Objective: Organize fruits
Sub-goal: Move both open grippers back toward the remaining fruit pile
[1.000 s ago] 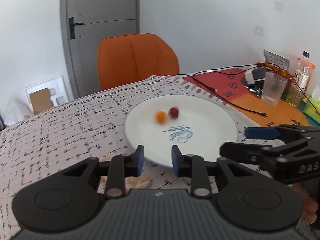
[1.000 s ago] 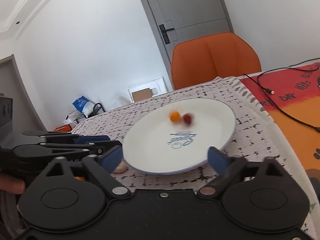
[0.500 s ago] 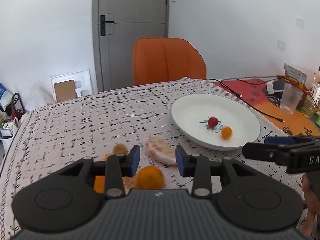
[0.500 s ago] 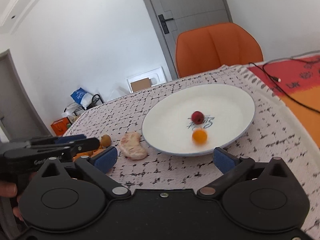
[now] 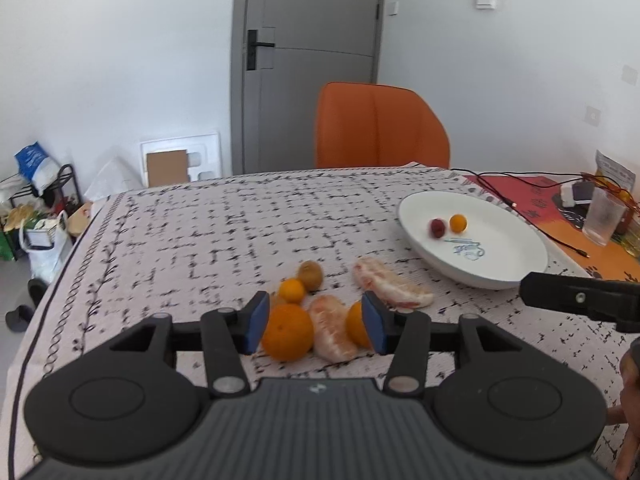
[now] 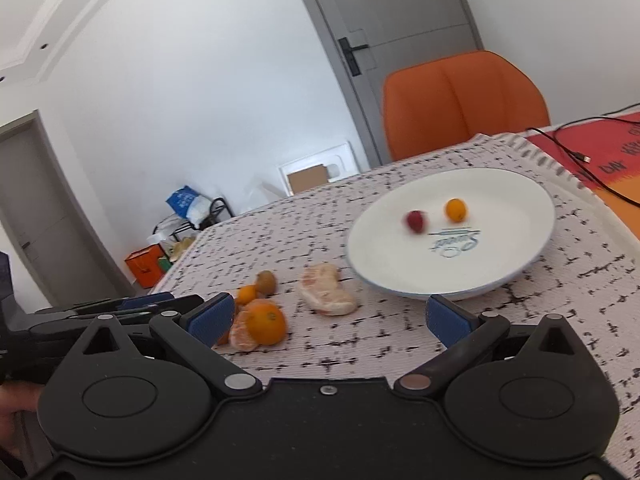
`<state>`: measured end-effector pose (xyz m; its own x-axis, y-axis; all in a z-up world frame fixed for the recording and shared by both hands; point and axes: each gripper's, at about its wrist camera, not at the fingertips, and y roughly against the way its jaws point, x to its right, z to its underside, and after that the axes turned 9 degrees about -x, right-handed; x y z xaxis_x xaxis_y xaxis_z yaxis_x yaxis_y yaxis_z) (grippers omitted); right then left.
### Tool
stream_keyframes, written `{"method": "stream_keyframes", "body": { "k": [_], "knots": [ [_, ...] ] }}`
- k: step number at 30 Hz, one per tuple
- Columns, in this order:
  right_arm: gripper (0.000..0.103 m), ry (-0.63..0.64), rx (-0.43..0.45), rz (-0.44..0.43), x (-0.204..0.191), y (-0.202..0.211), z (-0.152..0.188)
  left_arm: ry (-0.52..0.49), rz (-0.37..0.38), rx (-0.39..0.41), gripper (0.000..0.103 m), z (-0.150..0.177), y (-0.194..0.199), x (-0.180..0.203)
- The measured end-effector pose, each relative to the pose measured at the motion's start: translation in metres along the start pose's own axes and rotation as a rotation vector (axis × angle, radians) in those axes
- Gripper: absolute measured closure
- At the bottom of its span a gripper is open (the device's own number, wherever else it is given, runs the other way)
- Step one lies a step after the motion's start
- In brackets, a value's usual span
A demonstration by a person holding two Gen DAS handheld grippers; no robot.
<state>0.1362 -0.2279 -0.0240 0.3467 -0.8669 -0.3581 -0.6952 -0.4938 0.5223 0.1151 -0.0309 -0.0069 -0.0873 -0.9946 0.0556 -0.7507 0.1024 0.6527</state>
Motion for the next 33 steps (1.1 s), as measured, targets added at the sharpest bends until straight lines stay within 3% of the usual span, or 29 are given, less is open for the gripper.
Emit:
{"method": "stream_keyframes", "body": {
  "k": [4,9,17,23,29,33],
  "knots": [
    [0.000,0.020,0.004,-0.027,-0.013,-0.001,0.005,0.019,-0.022,-0.001,0.032,0.006,0.006,-0.006],
    [0.000,0.044,-0.006,-0.055,-0.030,-0.004,0.010,0.051,-0.045,0.011,0.019,0.016,0.014,-0.019],
    [0.000,0.108,-0.003,-0.025,-0.061,-0.006,0.020,0.095,-0.080,0.010,0.017,0.026,0.023,-0.039],
    [0.000,0.239,-0.014,-0.055,-0.090,-0.005,0.032,0.131,-0.086,0.024,0.017,0.032,0.031,-0.054],
    [0.000,0.197,-0.084,-0.116,-0.101,-0.012,0.038,0.163,-0.091,0.041,0.017,0.036,0.039,-0.068],
    [0.000,0.244,-0.092,-0.119,-0.111,-0.012,0.044,0.183,-0.098,0.042,0.017,0.039,0.042,-0.077]
  ]
}}
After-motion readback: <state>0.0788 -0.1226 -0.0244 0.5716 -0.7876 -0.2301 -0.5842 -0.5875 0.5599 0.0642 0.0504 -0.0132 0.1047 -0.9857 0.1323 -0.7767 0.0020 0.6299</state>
